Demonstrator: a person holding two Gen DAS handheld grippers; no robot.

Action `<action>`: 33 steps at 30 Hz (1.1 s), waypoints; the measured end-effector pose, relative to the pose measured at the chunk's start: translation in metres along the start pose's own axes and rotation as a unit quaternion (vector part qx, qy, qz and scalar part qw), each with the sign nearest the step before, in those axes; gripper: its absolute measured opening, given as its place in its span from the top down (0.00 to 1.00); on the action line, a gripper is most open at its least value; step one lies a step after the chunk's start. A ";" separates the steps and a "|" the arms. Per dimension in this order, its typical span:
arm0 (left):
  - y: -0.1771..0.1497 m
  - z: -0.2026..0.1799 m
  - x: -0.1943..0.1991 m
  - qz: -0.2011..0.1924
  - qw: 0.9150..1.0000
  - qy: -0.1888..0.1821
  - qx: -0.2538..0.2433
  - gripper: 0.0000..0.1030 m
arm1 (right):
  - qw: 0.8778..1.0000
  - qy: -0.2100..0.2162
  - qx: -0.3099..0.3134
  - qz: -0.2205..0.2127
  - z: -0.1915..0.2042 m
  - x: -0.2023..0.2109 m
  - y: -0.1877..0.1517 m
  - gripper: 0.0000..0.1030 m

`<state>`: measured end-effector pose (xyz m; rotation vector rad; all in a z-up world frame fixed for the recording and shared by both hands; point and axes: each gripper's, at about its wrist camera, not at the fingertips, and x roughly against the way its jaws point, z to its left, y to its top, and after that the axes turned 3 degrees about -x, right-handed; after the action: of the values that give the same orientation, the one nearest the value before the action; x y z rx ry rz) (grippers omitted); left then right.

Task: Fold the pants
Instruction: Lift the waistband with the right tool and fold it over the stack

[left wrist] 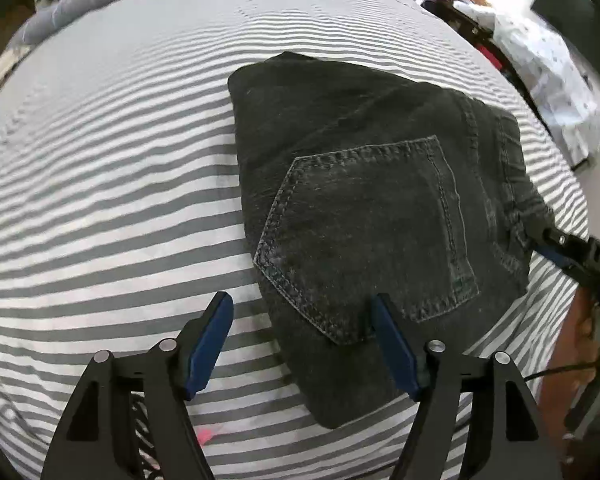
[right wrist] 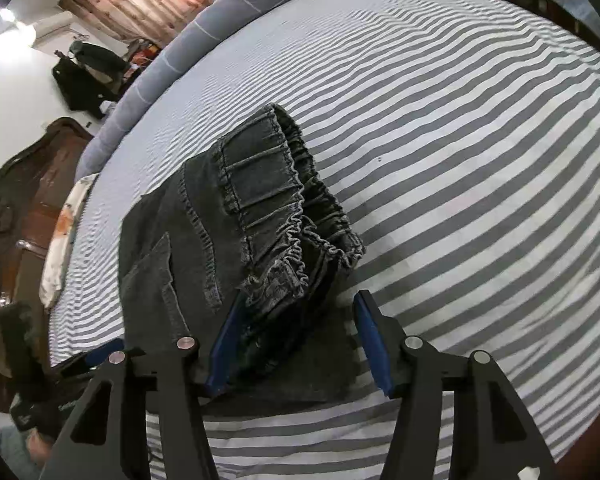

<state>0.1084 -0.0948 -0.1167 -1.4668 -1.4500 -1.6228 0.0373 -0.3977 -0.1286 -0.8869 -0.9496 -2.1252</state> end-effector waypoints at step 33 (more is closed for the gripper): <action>0.035 0.020 0.010 -0.077 0.992 -0.094 0.033 0.84 | 0.992 0.118 0.029 0.023 0.068 -0.019 0.040 0.76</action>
<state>0.1437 -0.0842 -0.0982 -1.5392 -1.7422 -1.5420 0.1004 -0.3593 -0.0939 -0.6060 -0.8559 -2.0965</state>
